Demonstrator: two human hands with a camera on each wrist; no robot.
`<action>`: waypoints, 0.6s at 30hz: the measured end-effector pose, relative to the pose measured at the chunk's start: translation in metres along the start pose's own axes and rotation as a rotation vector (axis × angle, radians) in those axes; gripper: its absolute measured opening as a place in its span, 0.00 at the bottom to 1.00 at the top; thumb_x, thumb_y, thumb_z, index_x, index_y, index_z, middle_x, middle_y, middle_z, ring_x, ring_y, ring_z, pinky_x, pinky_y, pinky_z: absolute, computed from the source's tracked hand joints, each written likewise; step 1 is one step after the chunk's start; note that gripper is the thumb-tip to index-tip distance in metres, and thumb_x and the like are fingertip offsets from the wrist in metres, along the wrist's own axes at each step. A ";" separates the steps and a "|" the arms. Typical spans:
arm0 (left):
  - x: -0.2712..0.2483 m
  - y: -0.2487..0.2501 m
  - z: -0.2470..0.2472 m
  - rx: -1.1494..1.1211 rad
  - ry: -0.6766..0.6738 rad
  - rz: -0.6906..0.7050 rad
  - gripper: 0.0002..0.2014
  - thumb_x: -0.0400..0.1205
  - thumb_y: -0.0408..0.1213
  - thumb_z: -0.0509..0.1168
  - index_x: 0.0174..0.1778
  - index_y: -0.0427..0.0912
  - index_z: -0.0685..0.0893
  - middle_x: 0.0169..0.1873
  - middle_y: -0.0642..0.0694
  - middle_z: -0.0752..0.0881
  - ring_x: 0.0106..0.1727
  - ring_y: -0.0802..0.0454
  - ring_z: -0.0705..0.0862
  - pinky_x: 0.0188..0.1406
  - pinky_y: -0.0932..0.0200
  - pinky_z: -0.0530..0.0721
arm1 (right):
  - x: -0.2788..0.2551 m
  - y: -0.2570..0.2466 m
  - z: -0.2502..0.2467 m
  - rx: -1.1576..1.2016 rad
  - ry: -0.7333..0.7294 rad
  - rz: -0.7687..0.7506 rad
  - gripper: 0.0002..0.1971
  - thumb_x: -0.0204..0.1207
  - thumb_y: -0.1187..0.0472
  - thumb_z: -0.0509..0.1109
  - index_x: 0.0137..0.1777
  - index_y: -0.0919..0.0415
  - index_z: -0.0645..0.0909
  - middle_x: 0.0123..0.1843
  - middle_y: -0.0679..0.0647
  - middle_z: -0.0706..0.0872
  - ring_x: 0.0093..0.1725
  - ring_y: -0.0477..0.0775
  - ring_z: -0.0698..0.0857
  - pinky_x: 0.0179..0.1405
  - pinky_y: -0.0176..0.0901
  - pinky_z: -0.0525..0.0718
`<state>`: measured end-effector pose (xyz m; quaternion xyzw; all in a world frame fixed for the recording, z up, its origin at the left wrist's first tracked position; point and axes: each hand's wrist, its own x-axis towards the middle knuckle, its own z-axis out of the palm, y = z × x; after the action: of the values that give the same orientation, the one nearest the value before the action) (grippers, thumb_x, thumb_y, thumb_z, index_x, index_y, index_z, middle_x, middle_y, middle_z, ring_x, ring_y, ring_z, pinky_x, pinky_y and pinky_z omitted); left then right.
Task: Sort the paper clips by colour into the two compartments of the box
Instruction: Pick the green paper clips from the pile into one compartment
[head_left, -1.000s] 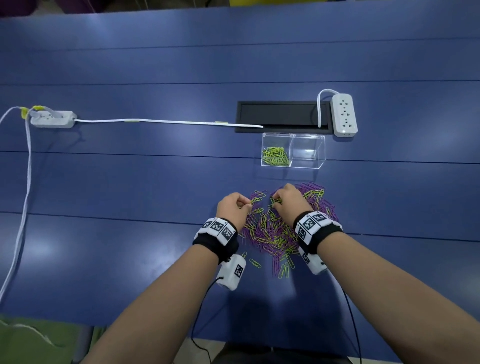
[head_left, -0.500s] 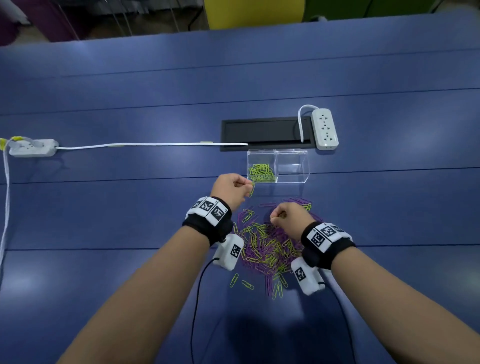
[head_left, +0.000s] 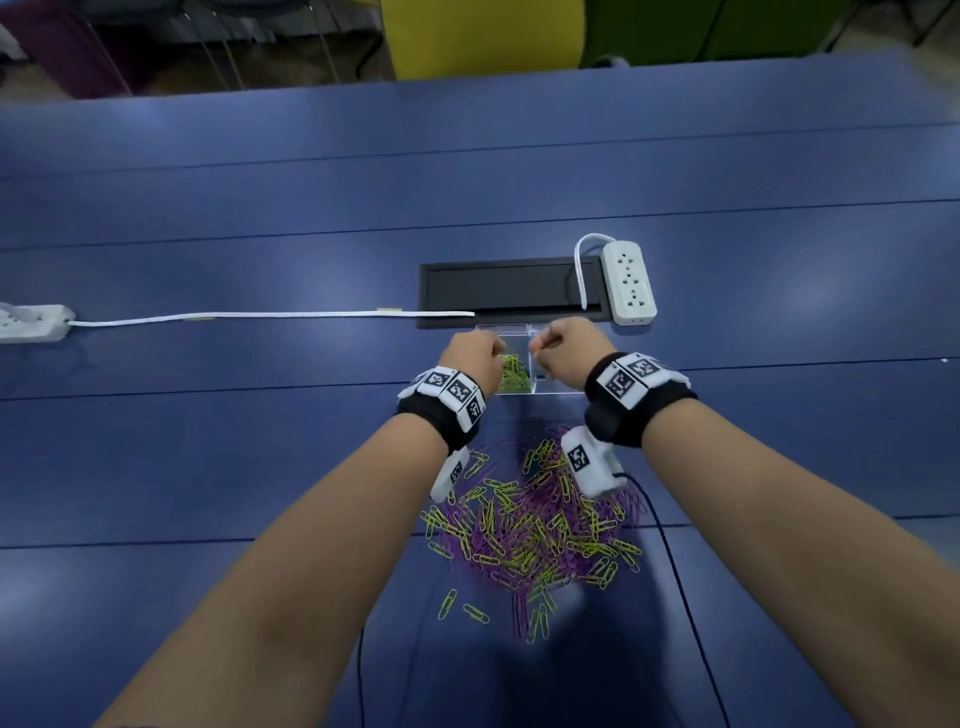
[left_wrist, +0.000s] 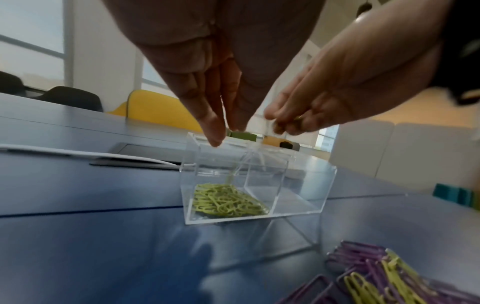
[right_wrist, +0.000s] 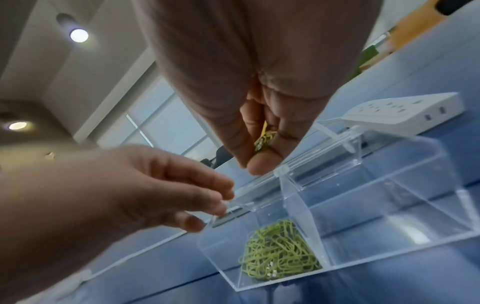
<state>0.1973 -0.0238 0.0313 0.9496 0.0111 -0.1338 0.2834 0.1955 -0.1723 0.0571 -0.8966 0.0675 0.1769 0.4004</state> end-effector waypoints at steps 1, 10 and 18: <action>-0.003 -0.004 -0.001 -0.021 0.031 0.024 0.14 0.80 0.32 0.62 0.59 0.42 0.86 0.58 0.42 0.87 0.60 0.44 0.84 0.63 0.54 0.81 | 0.005 -0.006 0.004 -0.026 0.015 -0.016 0.12 0.73 0.68 0.65 0.32 0.53 0.79 0.38 0.54 0.88 0.39 0.54 0.86 0.52 0.48 0.86; -0.070 -0.068 0.007 -0.157 0.042 -0.170 0.08 0.77 0.33 0.65 0.37 0.52 0.84 0.34 0.53 0.85 0.41 0.51 0.86 0.48 0.57 0.86 | 0.011 -0.014 0.031 -0.268 0.034 -0.142 0.17 0.75 0.70 0.60 0.57 0.55 0.84 0.60 0.58 0.85 0.58 0.59 0.83 0.58 0.45 0.81; -0.128 -0.095 0.041 -0.126 0.052 -0.343 0.08 0.75 0.45 0.72 0.43 0.47 0.81 0.42 0.50 0.83 0.44 0.51 0.83 0.45 0.58 0.81 | -0.030 0.005 0.096 -0.495 -0.270 -0.368 0.13 0.78 0.67 0.63 0.57 0.61 0.85 0.59 0.58 0.82 0.60 0.57 0.80 0.64 0.46 0.77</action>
<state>0.0544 0.0407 -0.0187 0.9174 0.1885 -0.1545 0.3148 0.1412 -0.1048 0.0053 -0.9321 -0.1942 0.2299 0.2013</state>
